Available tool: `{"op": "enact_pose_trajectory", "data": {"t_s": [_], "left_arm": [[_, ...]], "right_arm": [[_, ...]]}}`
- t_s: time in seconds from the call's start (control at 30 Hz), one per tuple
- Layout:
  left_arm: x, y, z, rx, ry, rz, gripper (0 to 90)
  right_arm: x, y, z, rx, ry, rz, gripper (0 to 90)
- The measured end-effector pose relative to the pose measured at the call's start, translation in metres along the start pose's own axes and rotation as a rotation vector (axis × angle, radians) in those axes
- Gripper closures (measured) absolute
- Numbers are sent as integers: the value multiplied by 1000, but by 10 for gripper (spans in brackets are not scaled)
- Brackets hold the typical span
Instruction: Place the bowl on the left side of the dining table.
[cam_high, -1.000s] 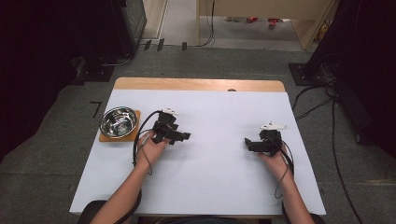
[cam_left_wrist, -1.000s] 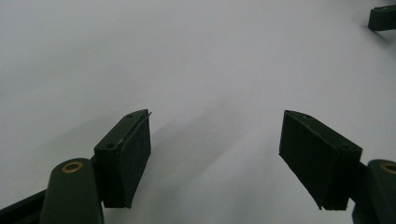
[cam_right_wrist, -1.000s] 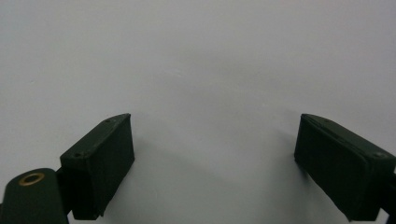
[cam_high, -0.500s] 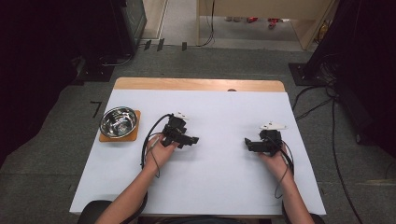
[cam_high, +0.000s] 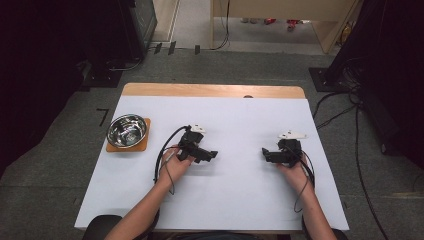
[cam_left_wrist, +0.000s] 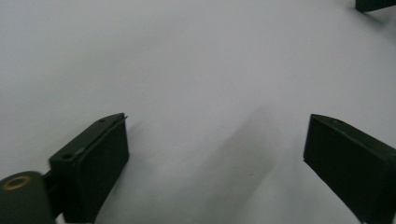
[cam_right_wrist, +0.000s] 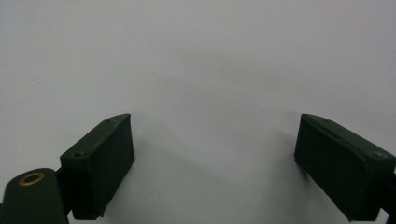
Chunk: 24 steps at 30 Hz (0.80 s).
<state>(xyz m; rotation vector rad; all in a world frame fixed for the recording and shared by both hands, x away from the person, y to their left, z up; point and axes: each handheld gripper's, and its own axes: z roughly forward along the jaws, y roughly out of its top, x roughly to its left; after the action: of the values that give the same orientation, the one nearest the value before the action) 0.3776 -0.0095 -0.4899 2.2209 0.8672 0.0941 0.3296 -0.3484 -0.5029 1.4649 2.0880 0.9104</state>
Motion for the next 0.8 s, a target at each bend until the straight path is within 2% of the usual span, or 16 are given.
{"op": "enact_pose_trajectory", "data": {"t_s": [0.07, 0.17, 0.27, 0.37, 0.8], "left_arm": [[-1, -3, 1, -20, -10, 20, 6], [-5, -9, 3, -43, 19, 59, 6], [-10, -12, 5, -54, 61, 89, 6], [-18, -11, 9, -24, 124, 144, 6], [-18, -11, 9, -26, 123, 139, 1]], "right_arm": [[0, 0, 0, 0, 0, 0, 113], [0, 0, 0, 0, 0, 1, 113], [0, 0, 0, 0, 0, 0, 113], [0, 0, 0, 0, 0, 0, 113], [0, 0, 0, -1, 0, 0, 113]]}}
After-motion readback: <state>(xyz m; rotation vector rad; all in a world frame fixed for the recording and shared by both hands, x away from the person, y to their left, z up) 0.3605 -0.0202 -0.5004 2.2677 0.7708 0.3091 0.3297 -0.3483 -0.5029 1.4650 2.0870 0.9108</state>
